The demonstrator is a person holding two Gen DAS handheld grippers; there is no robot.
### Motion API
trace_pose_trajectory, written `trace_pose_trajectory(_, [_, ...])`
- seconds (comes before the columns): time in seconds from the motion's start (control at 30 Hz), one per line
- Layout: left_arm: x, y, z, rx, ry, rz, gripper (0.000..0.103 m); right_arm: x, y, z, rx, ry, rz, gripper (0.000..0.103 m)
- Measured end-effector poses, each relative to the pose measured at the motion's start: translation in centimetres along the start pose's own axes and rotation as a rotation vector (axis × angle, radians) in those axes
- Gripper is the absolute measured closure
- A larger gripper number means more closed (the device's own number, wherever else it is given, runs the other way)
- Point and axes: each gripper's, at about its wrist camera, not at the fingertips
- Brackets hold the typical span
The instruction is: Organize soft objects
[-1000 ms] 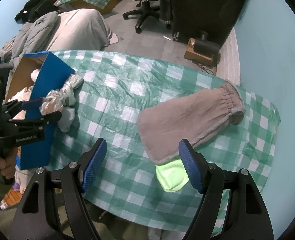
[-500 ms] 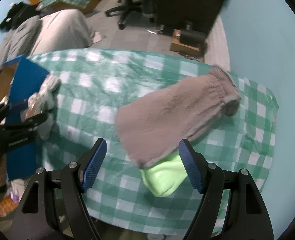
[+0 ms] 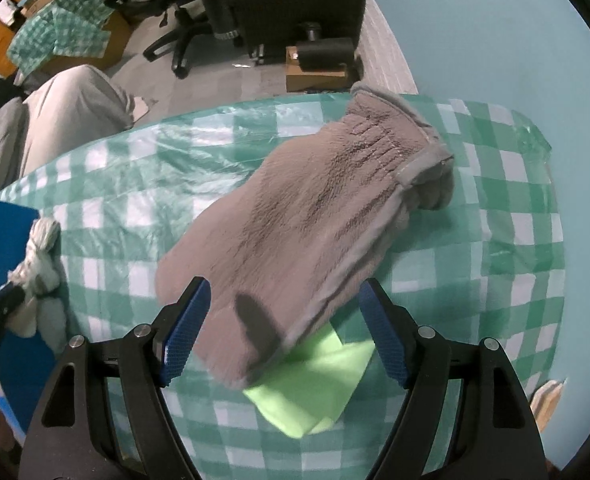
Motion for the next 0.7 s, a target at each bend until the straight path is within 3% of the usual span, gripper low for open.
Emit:
trace_pose_trajectory(0.1, [-1.0,-0.3,-0.4,-0.008,0.000,0.017,0.095,-0.1,0.2,1.0,0.008,0.002,-0.005,0.026])
trace_pose_trajectory(0.13, [-1.3,-0.4,-0.5,-0.013,0.002,0.023,0.095,-0.2,0.2,1.2,0.013,0.003,-0.010,0.032])
trace_pose_trajectory(0.2, [-2.2,-0.6,-1.0,-0.025,0.004,0.045,0.095,-0.1,0.2,1.6,0.015,-0.009,-0.034,0.047])
trace_pose_trajectory(0.27, [-3.2,-1.0,-1.5,-0.037,0.007,0.065,0.095,0.0,0.1,1.7,0.019,-0.033,-0.069,0.072])
trace_pose_trajectory(0.33, [-4.2,-1.4,-1.9,-0.052,0.021,0.088,0.095,-0.1,0.0,1.6,0.021,-0.037,-0.091,0.084])
trace_pose_trajectory(0.7, [-8.5,-4.0,-3.2,-0.081,0.013,0.170,0.095,-0.7,-1.5,0.2,-0.005,0.013,-0.155,0.087])
Point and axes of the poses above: each gripper's, at about its wrist camera, not at the fingertips, and z roughly the way its jaws point, x to its left, y to its top, and after that the axes turned 11 degrees about y, right-handed
